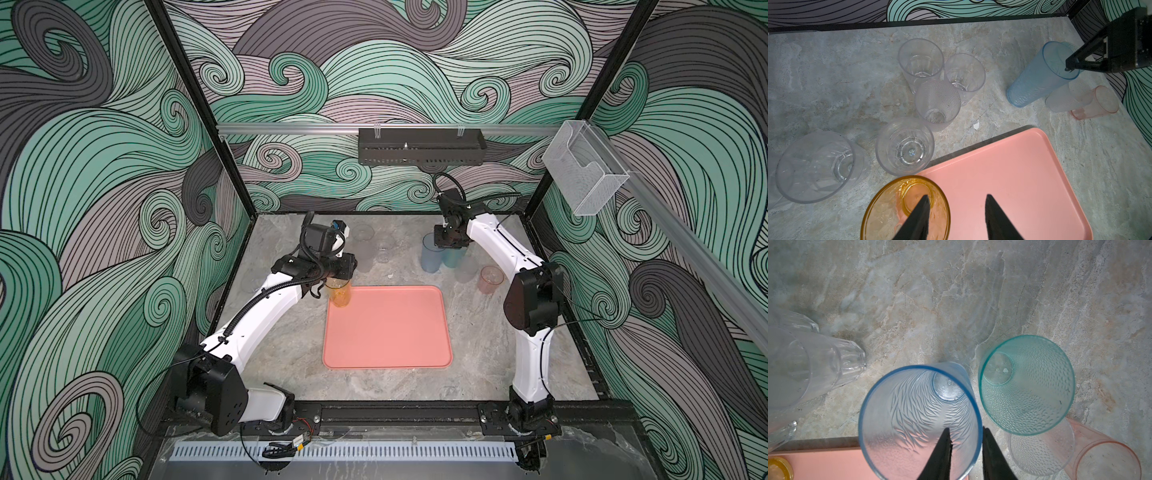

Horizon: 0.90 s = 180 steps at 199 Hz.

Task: Place the glasses into the tray
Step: Pick up the glass from the top-center of the table.

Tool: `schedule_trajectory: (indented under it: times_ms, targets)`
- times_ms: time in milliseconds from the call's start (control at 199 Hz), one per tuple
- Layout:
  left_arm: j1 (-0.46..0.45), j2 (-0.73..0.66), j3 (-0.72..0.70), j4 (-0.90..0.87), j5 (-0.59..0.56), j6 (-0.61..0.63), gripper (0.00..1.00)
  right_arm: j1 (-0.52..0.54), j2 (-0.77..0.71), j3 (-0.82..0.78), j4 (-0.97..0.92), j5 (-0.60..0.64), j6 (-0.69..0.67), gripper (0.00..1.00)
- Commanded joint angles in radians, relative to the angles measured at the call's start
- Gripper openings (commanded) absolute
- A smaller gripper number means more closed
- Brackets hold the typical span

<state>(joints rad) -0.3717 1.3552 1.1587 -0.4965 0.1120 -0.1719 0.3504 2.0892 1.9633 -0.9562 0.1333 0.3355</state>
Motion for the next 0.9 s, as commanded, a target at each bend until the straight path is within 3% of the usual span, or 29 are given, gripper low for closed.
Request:
schedule_trajectory:
  times_ms: [0,436,717,897]
  targets:
    - [-0.002,0.001,-0.001,0.019,-0.019,-0.007,0.46,0.006,0.015,0.015,-0.018,0.019,-0.003,0.24]
    - [-0.001,-0.027,-0.002,-0.001,-0.080,-0.020,0.46,0.036,-0.049,-0.001,-0.018,0.033,-0.004,0.07]
    - [-0.001,-0.074,-0.020,0.013,-0.074,-0.011,0.46,0.063,-0.109,-0.011,-0.018,0.025,-0.006,0.05]
    - [0.001,-0.091,-0.024,-0.001,-0.151,-0.010,0.47,0.084,-0.142,-0.010,-0.046,0.013,-0.017,0.03]
